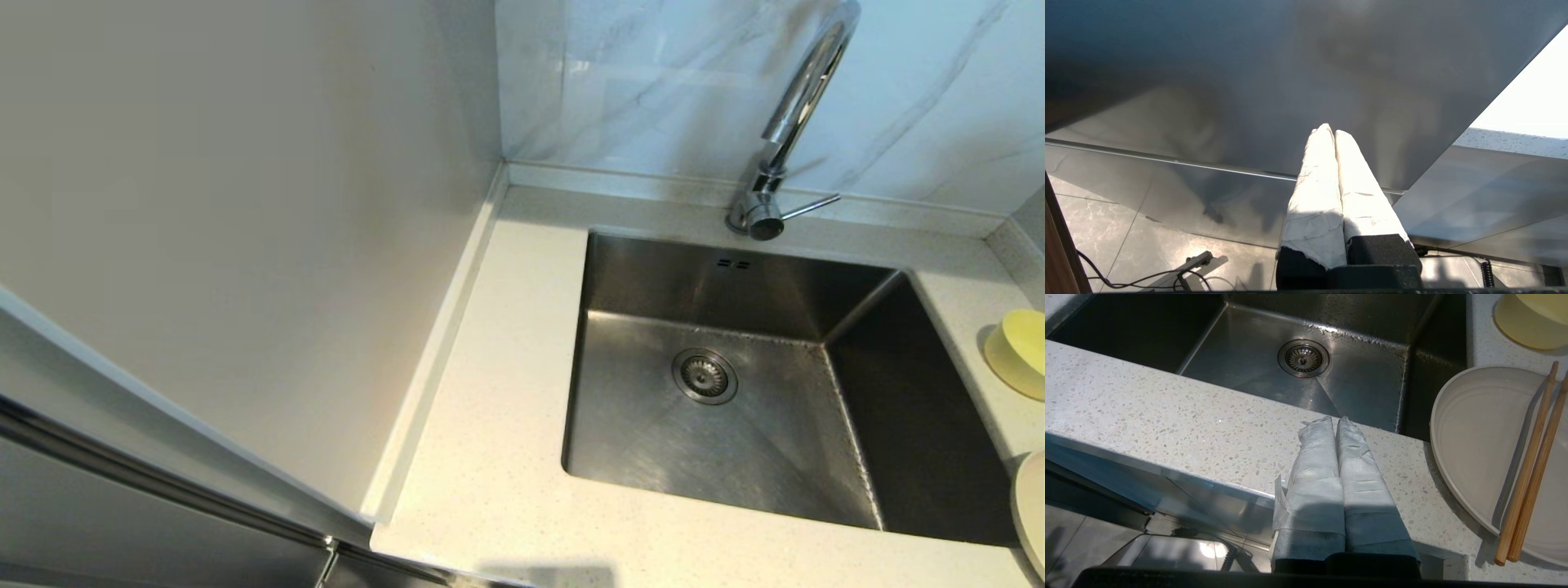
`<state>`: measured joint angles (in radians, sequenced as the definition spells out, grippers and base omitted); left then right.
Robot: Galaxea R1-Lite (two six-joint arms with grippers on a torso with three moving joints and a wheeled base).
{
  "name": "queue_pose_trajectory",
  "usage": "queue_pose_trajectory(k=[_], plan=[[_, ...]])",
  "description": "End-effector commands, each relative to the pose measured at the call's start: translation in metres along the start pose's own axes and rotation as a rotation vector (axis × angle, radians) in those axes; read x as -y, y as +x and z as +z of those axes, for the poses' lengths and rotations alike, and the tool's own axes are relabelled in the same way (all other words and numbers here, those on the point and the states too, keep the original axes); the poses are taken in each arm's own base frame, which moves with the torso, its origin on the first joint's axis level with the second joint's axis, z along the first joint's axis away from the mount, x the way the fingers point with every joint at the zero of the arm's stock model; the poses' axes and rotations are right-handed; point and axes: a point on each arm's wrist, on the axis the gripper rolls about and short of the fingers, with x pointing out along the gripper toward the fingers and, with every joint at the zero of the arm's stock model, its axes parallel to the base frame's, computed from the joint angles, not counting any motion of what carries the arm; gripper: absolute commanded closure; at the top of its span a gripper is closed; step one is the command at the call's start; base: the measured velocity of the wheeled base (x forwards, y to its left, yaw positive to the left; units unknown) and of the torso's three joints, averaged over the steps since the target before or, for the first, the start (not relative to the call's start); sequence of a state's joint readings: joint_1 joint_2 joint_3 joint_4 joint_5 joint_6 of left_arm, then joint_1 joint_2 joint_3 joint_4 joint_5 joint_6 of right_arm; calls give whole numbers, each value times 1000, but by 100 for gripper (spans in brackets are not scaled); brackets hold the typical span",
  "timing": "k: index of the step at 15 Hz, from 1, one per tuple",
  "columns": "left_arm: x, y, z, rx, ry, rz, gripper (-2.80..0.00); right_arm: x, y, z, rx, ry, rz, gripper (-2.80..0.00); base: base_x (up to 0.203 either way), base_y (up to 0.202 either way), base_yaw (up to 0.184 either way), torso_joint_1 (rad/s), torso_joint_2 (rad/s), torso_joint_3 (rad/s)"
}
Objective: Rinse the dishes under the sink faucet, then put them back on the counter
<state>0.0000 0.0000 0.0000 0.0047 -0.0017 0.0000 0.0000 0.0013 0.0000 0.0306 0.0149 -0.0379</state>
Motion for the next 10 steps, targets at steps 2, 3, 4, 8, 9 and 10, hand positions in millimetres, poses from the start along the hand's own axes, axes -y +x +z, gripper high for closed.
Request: queue_pose_trajectory(k=[2, 3, 4, 8, 9, 10], plan=[[0, 0, 0, 0, 0, 0, 0, 0, 1, -2, -8, 0, 1, 0, 0, 0, 0, 0, 0, 0], [0, 0, 0, 0, 0, 0, 0, 0, 1, -2, -9, 0, 1, 0, 0, 0, 0, 0, 0, 0], [0, 0, 0, 0, 0, 0, 0, 0, 1, -2, -9, 0, 1, 0, 0, 0, 0, 0, 0, 0], [0, 0, 0, 0, 0, 0, 0, 0, 1, -2, -8, 0, 1, 0, 0, 0, 0, 0, 0, 0], [0, 0, 0, 0, 0, 0, 0, 0, 1, -3, -9, 0, 1, 0, 0, 0, 0, 0, 0, 0], [0, 0, 0, 0, 0, 0, 0, 0, 1, -2, -8, 0, 1, 0, 0, 0, 0, 0, 0, 0]])
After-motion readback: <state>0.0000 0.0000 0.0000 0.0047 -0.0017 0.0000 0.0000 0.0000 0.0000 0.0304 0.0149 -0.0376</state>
